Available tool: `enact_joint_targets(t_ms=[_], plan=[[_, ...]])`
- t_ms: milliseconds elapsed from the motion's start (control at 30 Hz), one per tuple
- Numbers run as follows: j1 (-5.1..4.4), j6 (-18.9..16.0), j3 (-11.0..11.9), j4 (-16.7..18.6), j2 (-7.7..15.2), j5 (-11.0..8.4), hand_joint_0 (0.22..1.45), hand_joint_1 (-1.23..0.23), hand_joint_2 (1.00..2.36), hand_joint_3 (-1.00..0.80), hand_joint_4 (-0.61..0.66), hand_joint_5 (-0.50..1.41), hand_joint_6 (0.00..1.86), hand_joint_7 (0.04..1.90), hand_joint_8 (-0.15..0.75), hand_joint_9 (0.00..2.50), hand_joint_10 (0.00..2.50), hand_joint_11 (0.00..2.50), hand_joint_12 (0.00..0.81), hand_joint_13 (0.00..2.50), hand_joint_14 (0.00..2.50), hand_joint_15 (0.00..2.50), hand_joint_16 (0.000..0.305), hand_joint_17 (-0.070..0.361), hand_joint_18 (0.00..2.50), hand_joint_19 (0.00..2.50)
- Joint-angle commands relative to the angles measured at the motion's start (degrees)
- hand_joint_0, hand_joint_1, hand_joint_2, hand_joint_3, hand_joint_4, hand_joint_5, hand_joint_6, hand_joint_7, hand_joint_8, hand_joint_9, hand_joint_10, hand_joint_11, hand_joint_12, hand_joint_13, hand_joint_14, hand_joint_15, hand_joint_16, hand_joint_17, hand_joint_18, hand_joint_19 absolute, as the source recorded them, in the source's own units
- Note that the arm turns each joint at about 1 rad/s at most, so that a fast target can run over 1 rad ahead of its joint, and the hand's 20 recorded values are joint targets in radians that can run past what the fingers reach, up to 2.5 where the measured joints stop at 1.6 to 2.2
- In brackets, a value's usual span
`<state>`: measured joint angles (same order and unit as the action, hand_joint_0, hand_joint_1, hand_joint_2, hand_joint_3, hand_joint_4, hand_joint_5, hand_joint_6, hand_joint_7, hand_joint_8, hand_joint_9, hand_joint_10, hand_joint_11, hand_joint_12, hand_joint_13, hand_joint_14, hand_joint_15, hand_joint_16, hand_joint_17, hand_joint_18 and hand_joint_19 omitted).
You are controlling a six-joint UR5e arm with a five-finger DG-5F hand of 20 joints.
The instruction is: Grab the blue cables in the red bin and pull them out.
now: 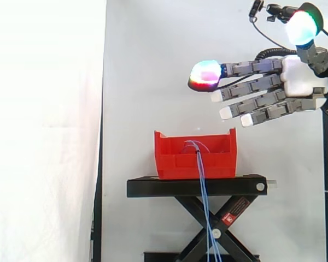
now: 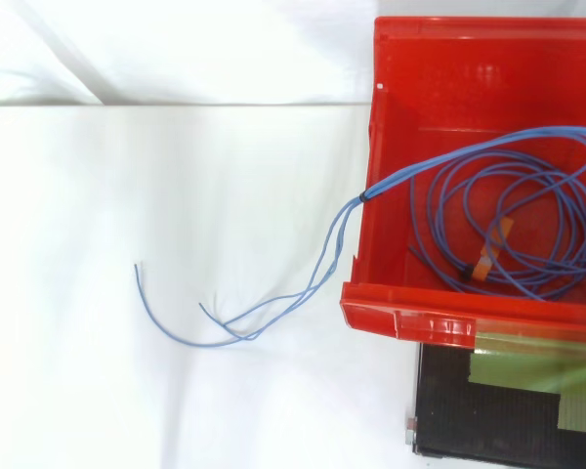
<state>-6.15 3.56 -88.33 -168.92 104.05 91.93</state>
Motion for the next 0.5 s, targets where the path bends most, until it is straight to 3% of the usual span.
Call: enact_joint_targets(t_ms=[0, 467], plan=[[0.0, 0.0, 0.0, 0.0, -0.1, 0.0, 0.76, -0.76, 1.0, -1.0, 0.13, 0.0, 0.01, 0.18, 0.165, 0.0, 0.0, 0.12, 0.317, 0.0, 0.01, 0.32, 0.048, 0.107, 0.0, 0.52], [0.0, -0.1, 0.0, 0.0, 0.0, 0.18, 0.77, -0.76, 1.0, -1.0, 0.13, 0.0, 0.01, 0.18, 0.167, 0.0, 0.0, 0.13, 0.317, 0.0, 0.01, 0.33, 0.047, 0.106, 0.0, 0.53]])
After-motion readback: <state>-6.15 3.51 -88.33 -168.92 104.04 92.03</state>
